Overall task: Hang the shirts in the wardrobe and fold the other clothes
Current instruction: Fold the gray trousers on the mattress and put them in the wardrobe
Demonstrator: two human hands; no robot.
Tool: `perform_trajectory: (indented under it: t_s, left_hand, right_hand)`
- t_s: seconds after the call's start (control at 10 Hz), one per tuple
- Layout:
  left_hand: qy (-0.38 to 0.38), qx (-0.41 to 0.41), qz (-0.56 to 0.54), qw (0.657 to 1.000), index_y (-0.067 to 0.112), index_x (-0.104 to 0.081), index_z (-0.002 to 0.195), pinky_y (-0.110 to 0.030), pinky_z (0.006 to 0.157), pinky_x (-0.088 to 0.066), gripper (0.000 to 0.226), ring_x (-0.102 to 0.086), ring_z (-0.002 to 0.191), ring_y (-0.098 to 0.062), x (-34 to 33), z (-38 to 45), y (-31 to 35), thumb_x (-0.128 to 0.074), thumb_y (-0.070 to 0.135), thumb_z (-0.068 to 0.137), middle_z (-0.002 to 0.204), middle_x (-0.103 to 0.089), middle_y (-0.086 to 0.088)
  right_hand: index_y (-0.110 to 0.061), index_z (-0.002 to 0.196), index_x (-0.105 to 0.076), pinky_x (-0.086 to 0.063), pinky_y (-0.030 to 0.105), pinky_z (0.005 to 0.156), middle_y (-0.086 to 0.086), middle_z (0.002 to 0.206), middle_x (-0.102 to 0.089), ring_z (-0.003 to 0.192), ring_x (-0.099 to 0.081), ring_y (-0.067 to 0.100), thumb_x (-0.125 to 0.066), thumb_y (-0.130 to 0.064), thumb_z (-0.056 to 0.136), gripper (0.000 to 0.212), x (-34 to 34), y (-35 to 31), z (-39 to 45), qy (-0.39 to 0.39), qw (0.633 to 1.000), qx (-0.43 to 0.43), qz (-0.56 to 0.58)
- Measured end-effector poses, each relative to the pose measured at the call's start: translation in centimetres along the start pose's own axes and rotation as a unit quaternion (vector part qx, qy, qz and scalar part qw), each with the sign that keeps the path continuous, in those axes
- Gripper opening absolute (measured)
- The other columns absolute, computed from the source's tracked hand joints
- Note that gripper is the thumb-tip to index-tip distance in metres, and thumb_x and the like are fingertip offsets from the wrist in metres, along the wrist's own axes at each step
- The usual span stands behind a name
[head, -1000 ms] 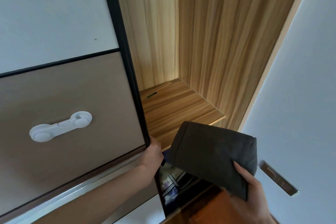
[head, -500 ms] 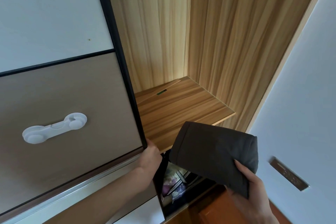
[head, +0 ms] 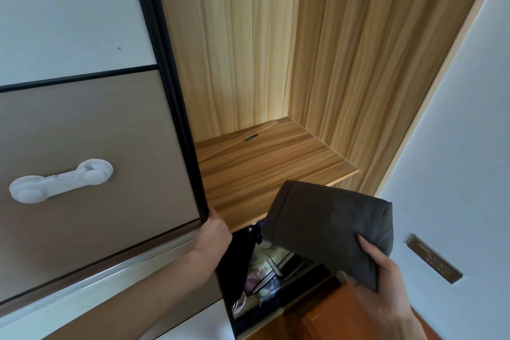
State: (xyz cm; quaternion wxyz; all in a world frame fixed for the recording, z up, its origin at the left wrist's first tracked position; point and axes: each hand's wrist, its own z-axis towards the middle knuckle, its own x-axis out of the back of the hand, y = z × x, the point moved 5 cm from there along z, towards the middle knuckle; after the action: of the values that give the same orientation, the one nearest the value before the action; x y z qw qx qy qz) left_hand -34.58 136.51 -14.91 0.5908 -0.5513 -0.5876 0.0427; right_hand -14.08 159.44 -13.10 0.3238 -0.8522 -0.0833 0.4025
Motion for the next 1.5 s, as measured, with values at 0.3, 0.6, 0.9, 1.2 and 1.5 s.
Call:
perform_trajectory:
  t_s: [0.3, 0.6, 0.9, 1.2, 1.5]
  left_hand:
    - [-0.016, -0.008, -0.011, 1.0, 0.001, -0.064, 0.13, -0.06, 0.111, -0.035, 0.031, -0.057, 0.119, -0.041, -1.6, -1.6, -0.6, -0.05, 0.008, 0.102, 0.126, -0.062, -0.025]
    - [0.023, 0.086, -0.598, 0.797, 0.023, -0.061, 0.108, -0.038, 0.088, -0.052, 0.045, -0.071, 0.102, -0.025, 0.0, -1.1, -0.9, -0.024, 0.048, 0.107, 0.106, -0.073, -0.002]
    - [-0.119, 0.12, -0.986, -0.01, 0.004, -0.079, 0.115, -0.05, 0.104, -0.051, 0.067, -0.069, 0.113, -0.037, 3.6, 1.5, 1.0, -0.06, 0.064, 0.091, 0.119, -0.074, -0.022]
    - [0.047, 0.201, -0.97, 0.126, 0.034, -0.06, 0.135, -0.053, 0.092, -0.061, 0.063, -0.075, 0.105, -0.028, 1.2, 7.3, 0.5, -0.088, 0.032, 0.078, 0.119, -0.075, -0.003]
    - [0.109, 0.293, -0.93, 0.192, 0.039, -0.045, 0.13, -0.03, 0.083, -0.046, 0.045, -0.057, 0.097, -0.005, -1.1, 13.1, 0.7, -0.073, 0.037, 0.095, 0.114, -0.058, 0.011]
  right_hand:
    - [-0.008, 0.136, -0.063, -0.04, 0.051, 0.116, 0.016, 0.129, -0.071, 0.126, -0.063, 0.037, -0.069, -0.014, 0.088, 0.049, 0.6, -0.1, 0.6, 0.004, 1.0, -0.013, -0.02]
    - [-0.005, 0.129, -0.064, -0.065, 0.041, 0.076, 0.017, 0.118, -0.076, 0.093, -0.078, 0.031, -0.065, -0.013, 0.088, 0.042, -2.9, 0.6, 1.9, -0.034, 0.998, -0.052, -0.017]
    - [0.005, 0.128, -0.063, -0.065, 0.038, 0.064, 0.023, 0.116, -0.074, 0.086, -0.078, 0.033, -0.063, -0.009, 0.087, 0.043, -6.0, -0.1, 5.6, -0.094, 0.987, -0.112, -0.067]
    - [-0.011, 0.126, -0.066, -0.064, 0.039, 0.078, 0.012, 0.114, -0.078, 0.101, -0.076, 0.029, -0.077, -0.016, 0.083, 0.045, -6.9, -1.5, 14.8, -0.076, 0.966, -0.062, -0.239]
    - [-0.026, 0.125, -0.063, -0.056, 0.043, 0.095, 0.004, 0.117, -0.071, 0.108, -0.067, 0.022, -0.075, -0.031, 0.095, 0.033, -8.3, -0.7, 27.0, -0.043, 0.891, 0.159, -0.422]
